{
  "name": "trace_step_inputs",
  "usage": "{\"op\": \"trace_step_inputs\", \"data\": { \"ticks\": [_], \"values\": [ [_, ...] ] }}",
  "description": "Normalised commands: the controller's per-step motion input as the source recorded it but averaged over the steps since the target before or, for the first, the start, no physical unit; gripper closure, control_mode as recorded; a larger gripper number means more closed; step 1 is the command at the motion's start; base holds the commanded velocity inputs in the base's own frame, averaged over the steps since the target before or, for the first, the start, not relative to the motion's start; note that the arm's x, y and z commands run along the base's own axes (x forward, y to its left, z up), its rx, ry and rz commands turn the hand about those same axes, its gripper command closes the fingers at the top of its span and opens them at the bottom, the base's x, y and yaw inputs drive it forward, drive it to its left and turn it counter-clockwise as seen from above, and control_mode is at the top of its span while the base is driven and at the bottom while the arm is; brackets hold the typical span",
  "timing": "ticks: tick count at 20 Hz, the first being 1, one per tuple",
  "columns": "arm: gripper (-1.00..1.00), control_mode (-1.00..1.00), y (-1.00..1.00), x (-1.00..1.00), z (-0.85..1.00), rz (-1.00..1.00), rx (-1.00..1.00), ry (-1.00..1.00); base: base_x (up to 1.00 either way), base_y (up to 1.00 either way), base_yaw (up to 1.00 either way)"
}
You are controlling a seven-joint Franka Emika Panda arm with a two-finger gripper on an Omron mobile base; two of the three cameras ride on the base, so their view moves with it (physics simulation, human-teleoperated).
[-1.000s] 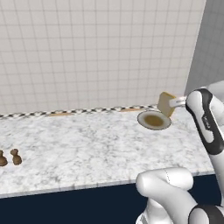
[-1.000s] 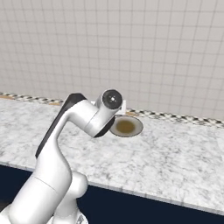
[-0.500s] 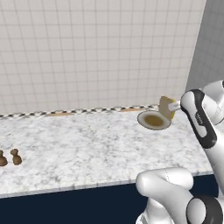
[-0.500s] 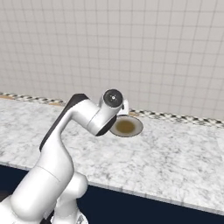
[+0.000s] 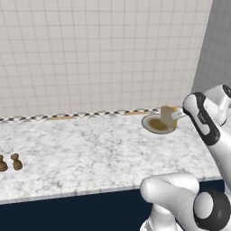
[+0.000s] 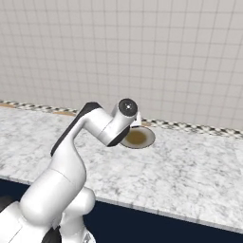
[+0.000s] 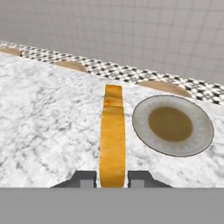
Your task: Start the toaster. Once the lever pops up, take the bread to the plate on the dining counter.
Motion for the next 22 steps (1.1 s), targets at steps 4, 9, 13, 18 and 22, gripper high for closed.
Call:
{"op": "trace_step_inputs", "data": {
  "ticks": [4, 9, 13, 18, 22],
  "values": [
    [1.0, -1.0, 0.0, 0.18, -0.24, 0.16, -0.01, 0.1, 0.0, 0.0, 0.0],
    [1.0, -1.0, 0.0, 0.34, -0.14, 0.05, 0.0, 0.0, 0.0, 0.0, 0.0],
    [1.0, -1.0, 0.0, 0.18, -0.26, 0.02, 0.0, 0.0, 0.0, 0.0, 0.0],
    [1.0, -1.0, -0.04, 0.05, -0.29, 0.0, 0.0, 0.0, 0.0, 0.0, 0.0],
    [1.0, -1.0, -0.02, 0.05, -0.16, 0.0, 0.0, 0.0, 0.0, 0.0, 0.0]
  ]
}}
